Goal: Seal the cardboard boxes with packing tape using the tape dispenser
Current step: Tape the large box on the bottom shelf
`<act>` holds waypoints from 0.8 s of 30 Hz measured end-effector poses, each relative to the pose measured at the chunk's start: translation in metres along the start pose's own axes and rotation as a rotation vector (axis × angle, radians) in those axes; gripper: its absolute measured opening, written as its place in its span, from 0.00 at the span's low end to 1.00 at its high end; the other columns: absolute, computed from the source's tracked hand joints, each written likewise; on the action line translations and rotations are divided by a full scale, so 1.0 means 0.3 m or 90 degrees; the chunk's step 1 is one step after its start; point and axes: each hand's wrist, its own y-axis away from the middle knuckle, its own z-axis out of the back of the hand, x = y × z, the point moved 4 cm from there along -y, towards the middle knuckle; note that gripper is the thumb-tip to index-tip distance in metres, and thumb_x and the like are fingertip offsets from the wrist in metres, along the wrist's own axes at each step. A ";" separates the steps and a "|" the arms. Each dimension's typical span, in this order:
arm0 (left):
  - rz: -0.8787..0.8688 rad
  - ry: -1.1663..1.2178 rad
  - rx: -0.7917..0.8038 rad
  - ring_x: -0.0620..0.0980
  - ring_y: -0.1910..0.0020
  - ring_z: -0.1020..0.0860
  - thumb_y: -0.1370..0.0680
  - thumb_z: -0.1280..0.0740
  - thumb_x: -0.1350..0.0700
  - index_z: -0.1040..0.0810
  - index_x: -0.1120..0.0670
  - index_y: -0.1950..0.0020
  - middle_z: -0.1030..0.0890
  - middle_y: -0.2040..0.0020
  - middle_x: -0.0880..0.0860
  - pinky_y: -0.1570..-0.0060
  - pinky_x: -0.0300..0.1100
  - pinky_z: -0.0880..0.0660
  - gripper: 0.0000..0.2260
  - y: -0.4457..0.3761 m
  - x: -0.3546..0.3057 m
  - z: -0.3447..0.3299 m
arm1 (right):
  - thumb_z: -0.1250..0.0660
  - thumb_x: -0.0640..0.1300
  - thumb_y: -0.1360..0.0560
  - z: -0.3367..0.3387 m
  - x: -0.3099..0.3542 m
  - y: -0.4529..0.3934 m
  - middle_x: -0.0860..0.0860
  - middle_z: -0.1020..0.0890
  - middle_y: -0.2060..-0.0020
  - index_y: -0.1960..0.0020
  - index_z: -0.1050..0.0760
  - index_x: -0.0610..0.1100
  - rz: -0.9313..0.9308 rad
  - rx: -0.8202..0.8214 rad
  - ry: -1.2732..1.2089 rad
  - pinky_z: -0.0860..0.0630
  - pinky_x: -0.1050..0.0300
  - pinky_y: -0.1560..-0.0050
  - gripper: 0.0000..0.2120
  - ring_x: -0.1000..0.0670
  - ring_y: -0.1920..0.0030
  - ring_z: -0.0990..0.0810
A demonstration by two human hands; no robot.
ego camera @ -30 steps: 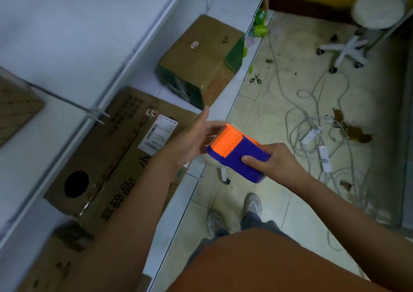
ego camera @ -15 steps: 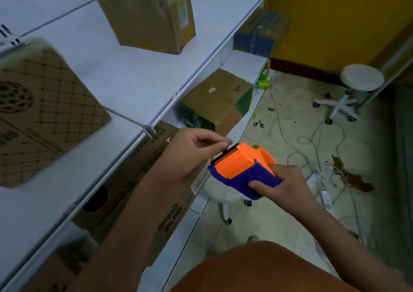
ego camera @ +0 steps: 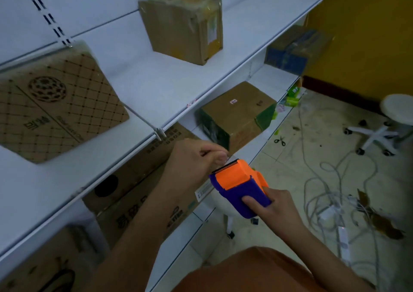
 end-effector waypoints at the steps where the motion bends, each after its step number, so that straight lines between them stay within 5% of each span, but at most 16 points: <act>1: 0.016 -0.004 -0.017 0.43 0.59 0.15 0.24 0.28 0.60 0.13 0.55 0.50 0.13 0.58 0.48 0.50 0.47 0.18 0.05 -0.009 -0.002 0.003 | 0.43 0.81 0.37 0.008 -0.019 -0.001 0.50 0.21 0.75 0.66 0.22 0.42 -0.016 0.012 -0.020 0.29 0.62 0.73 0.40 0.53 0.72 0.21; 7: 0.042 -0.111 -0.064 0.39 0.57 0.17 0.23 0.27 0.55 0.13 0.53 0.50 0.14 0.56 0.44 0.50 0.46 0.18 0.05 -0.016 -0.037 -0.048 | 0.35 0.70 0.34 0.051 -0.094 -0.015 0.54 0.22 0.76 0.67 0.25 0.49 -0.073 0.083 -0.045 0.29 0.65 0.72 0.24 0.57 0.73 0.22; 15: 0.125 -0.161 -0.182 0.35 0.56 0.18 0.23 0.27 0.56 0.13 0.47 0.54 0.15 0.57 0.36 0.50 0.43 0.19 0.05 0.020 -0.085 -0.015 | 0.39 0.70 0.32 0.019 -0.226 -0.013 0.48 0.22 0.73 0.66 0.25 0.42 -0.102 0.247 0.004 0.26 0.56 0.67 0.29 0.53 0.71 0.22; 19: 0.158 -0.234 -0.252 0.39 0.52 0.17 0.23 0.27 0.55 0.13 0.47 0.51 0.15 0.53 0.41 0.46 0.42 0.21 0.04 0.087 -0.029 -0.044 | 0.33 0.63 0.26 -0.045 -0.255 -0.033 0.39 0.22 0.69 0.63 0.28 0.36 -0.130 0.292 -0.006 0.28 0.53 0.67 0.28 0.45 0.70 0.23; 22: 0.105 -0.321 -0.281 0.40 0.52 0.19 0.22 0.29 0.55 0.16 0.45 0.48 0.16 0.52 0.42 0.49 0.34 0.24 0.06 0.164 -0.004 -0.111 | 0.35 0.64 0.25 -0.117 -0.236 -0.061 0.42 0.20 0.67 0.58 0.26 0.38 -0.175 0.327 -0.056 0.23 0.48 0.63 0.27 0.43 0.66 0.20; 24: 0.064 -0.407 -0.291 0.46 0.48 0.20 0.22 0.32 0.52 0.14 0.50 0.49 0.16 0.47 0.48 0.48 0.38 0.24 0.08 0.216 0.000 -0.166 | 0.36 0.65 0.25 -0.149 -0.208 -0.071 0.44 0.19 0.65 0.56 0.25 0.39 -0.204 0.344 -0.068 0.22 0.47 0.62 0.26 0.44 0.64 0.19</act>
